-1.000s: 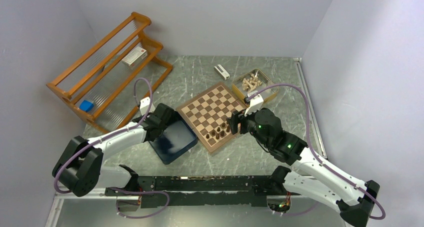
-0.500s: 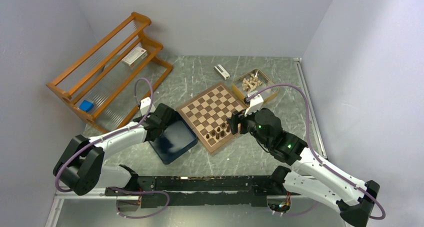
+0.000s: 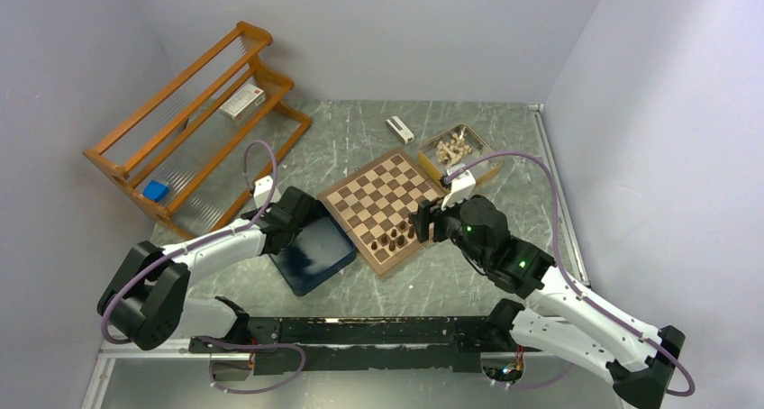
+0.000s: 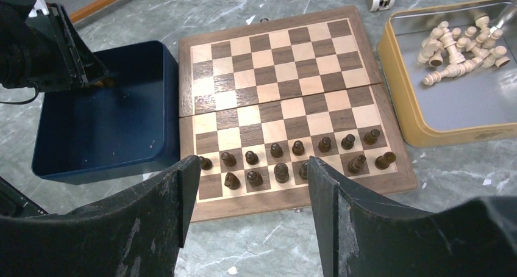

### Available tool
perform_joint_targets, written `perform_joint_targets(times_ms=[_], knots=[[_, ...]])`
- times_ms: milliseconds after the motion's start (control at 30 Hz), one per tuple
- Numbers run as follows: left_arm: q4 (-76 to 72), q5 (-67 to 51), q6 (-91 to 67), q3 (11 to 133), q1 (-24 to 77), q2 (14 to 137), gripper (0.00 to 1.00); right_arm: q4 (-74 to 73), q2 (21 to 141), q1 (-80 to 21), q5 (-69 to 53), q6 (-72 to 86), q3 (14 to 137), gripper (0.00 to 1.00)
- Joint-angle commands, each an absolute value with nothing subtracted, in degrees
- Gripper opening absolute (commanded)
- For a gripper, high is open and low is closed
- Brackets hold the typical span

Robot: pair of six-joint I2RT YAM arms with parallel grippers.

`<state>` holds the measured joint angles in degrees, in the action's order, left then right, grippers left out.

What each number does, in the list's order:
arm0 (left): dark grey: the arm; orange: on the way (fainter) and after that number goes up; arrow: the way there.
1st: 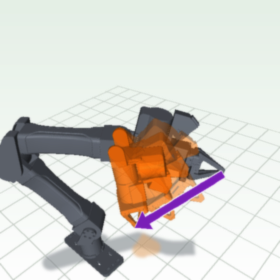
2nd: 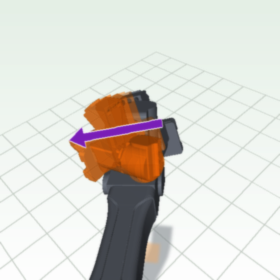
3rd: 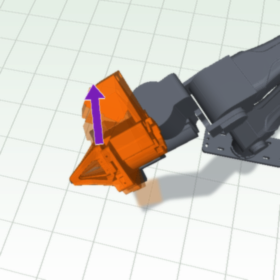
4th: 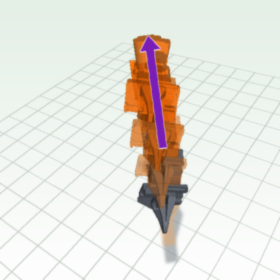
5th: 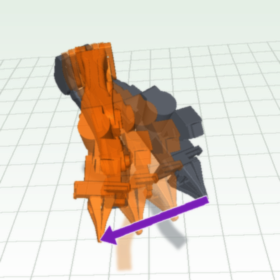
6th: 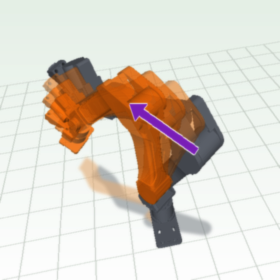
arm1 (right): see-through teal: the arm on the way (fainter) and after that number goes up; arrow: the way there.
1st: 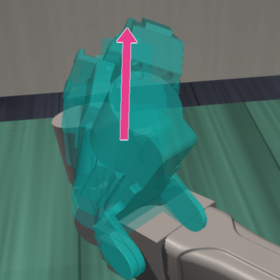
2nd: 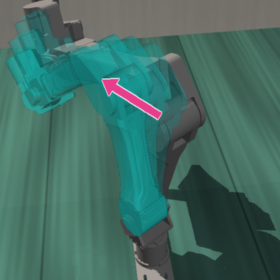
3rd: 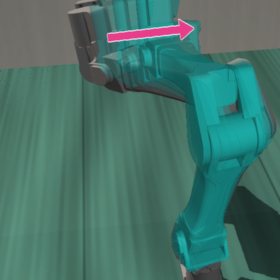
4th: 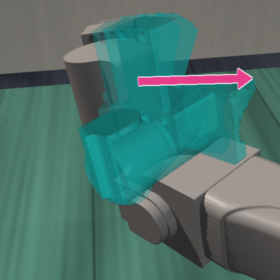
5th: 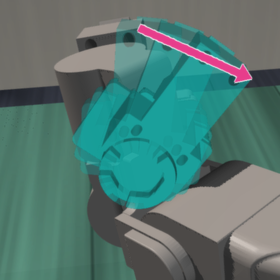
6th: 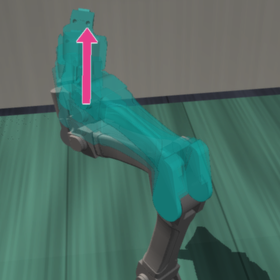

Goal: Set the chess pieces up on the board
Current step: Pick up the chess piece from the storage box.

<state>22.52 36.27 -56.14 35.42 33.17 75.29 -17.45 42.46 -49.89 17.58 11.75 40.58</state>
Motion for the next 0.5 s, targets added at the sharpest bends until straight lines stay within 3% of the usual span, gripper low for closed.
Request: perform_joint_targets(times_ms=[0, 467], knots=[[20.89, 35.25, -55.9, 35.66, 32.74, 76.02, 0.26, -17.46, 41.65, -50.07, 18.28, 11.69, 39.87, 0.69], [20.21, 32.99, -52.54, 36.71, 32.71, 74.24, 0.07, -17.34, 41.47, -50.05, 18.45, 11.69, 39.84, 0.69]])
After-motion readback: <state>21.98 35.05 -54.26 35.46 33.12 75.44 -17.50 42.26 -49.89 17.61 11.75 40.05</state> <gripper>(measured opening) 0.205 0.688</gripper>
